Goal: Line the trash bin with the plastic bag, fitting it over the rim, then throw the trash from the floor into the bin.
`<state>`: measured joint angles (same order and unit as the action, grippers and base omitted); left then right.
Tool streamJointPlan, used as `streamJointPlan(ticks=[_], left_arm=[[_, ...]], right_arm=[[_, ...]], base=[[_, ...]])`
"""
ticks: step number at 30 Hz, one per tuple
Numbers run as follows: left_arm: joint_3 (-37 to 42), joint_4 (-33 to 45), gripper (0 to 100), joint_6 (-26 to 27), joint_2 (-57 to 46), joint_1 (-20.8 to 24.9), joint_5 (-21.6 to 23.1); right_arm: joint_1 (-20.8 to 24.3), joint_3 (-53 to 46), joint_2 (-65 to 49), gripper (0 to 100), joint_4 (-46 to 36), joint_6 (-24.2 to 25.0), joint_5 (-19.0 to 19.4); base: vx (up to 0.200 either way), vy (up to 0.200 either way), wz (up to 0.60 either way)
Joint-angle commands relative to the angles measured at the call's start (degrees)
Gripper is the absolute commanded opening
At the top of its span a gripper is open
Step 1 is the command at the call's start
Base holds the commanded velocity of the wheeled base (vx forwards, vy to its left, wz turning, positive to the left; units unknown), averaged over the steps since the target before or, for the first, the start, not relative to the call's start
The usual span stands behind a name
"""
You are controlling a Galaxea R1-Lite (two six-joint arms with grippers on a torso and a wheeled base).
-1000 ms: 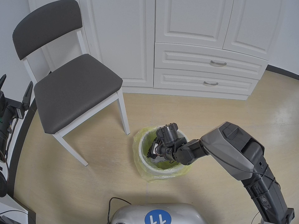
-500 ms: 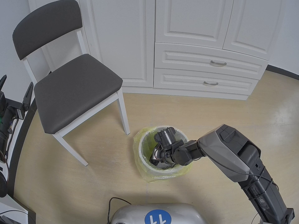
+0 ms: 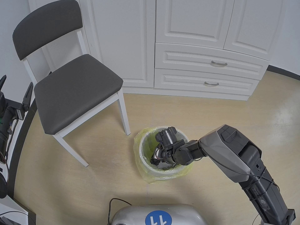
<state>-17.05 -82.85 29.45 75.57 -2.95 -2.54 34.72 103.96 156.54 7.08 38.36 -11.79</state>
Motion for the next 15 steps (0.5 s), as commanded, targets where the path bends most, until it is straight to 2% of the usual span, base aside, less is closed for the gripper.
streamJointPlan(ticks=[1,11,12,15], left_arm=[[0.0,0.0,100,0.0,-0.1,0.0,0.0],[0.0,0.0,100,0.0,0.1,0.0,0.0],[0.0,0.0,100,0.0,0.1,0.0,0.0],[0.0,0.0,100,0.0,0.1,0.0,0.0]], right_arm=[[0.0,-0.1,0.1,0,0.0,0.0,0.0],[0.4,-0.2,0.1,0,0.1,1.1,-0.1],[0.5,-0.2,0.1,100,0.2,1.2,-0.1],[0.5,-0.2,0.1,100,0.2,1.2,-0.1]], base=[[0.0,0.0,0.0],[0.0,0.0,0.0],[0.0,0.0,0.0],[0.0,0.0,0.0]])
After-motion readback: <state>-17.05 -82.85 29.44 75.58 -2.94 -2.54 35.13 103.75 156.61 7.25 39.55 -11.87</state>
